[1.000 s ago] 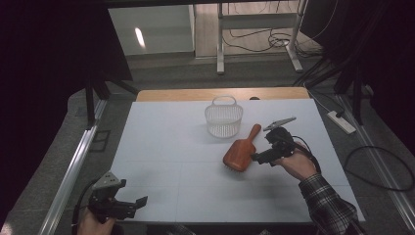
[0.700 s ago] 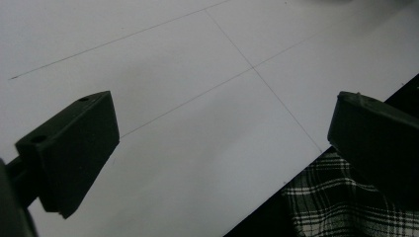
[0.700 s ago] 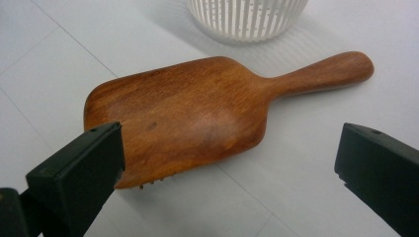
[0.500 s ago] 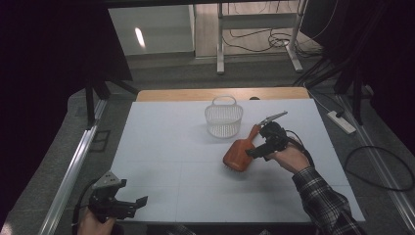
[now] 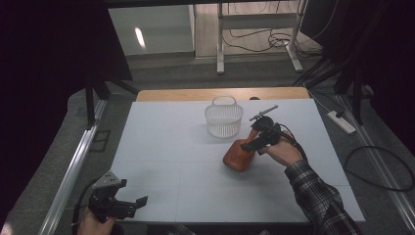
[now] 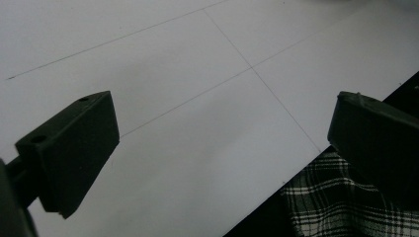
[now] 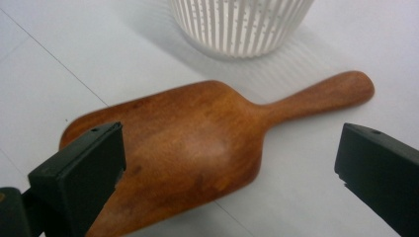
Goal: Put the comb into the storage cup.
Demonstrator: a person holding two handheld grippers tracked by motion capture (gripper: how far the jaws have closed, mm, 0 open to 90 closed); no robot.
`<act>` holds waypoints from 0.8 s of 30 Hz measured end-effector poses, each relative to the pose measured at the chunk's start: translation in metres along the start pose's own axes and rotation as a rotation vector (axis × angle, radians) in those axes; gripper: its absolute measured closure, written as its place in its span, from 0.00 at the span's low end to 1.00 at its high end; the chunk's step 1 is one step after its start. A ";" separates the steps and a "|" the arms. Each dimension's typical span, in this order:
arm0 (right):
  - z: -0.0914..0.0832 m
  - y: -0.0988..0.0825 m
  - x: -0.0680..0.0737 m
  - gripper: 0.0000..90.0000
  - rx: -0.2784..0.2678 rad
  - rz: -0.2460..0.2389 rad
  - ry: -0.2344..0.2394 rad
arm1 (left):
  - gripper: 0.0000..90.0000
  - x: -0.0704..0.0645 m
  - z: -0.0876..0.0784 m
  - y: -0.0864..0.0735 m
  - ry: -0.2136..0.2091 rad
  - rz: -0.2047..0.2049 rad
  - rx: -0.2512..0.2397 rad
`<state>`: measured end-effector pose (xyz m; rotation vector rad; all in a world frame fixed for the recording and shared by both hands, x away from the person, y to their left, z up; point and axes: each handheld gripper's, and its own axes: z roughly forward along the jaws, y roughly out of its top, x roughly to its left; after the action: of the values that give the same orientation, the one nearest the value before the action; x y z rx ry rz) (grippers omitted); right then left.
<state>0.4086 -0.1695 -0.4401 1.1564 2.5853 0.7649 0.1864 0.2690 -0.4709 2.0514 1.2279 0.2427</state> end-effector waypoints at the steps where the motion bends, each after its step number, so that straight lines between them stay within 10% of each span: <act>1: 0.001 0.002 0.001 0.00 -0.001 0.000 0.001 | 0.00 0.000 0.000 0.000 0.000 0.000 0.000; 24: 0.021 0.029 0.008 0.00 0.052 -0.033 -0.013 | 0.00 0.001 0.000 0.000 -0.004 -0.001 0.001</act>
<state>0.4299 -0.1399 -0.4427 1.1258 2.6217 0.6850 0.1870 0.2693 -0.4711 2.0517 1.2266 0.2378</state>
